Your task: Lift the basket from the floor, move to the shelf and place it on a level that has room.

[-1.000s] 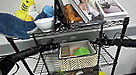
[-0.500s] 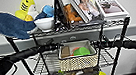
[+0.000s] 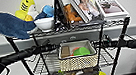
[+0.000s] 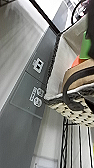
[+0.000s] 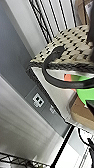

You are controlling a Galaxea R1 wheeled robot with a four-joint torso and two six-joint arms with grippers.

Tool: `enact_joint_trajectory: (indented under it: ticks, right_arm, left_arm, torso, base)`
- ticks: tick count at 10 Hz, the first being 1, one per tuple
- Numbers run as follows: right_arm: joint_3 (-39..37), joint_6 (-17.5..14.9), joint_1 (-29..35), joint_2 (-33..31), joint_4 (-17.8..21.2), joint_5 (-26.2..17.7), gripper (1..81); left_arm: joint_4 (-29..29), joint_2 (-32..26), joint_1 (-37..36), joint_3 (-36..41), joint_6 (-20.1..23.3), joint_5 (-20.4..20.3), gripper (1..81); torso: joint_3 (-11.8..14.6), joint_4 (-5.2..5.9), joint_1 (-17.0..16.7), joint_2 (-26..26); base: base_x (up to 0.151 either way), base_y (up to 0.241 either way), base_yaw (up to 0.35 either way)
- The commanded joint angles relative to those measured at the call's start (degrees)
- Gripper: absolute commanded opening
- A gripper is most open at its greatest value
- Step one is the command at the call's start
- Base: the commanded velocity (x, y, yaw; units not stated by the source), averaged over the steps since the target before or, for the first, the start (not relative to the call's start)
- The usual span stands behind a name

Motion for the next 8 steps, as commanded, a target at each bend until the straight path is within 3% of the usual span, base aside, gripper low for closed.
enact_joint_trajectory:
  ticks: [1, 5, 7, 8]
  right_arm:
    - [10.5, 1.0, 9.6, -9.1, 0.0, 0.5, 81.1]
    - [22.9, 1.0, 6.2, -19.5, 0.1, 1.4, 81.1]
    - [28.0, 6.2, 3.0, -24.3, 0.5, -2.6, 81.1]
    - [30.0, 6.9, 0.5, -26.5, 0.6, -2.9, 81.1]
  left_arm:
    - [0.3, -10.4, -8.7, 9.0, 0.0, -1.1, 81.1]
    - [-0.2, -21.3, -7.2, 22.4, -0.2, 0.4, 81.1]
    - [-4.2, -26.1, -6.1, 31.1, -3.7, 9.3, 81.1]
    - [-4.5, -28.8, -4.2, 35.4, -5.4, 11.3, 81.1]
  torso:
    - [0.0, 0.0, 0.0, 0.0]
    - [0.0, 0.0, 0.0, 0.0]
    - [0.0, 0.0, 0.0, 0.0]
    - [0.0, 0.0, 0.0, 0.0]
  base:
    - [0.0, 0.0, 0.0]
    - [0.0, 0.0, 0.0]
    - [0.0, 0.0, 0.0]
    - [0.0, 0.0, 0.0]
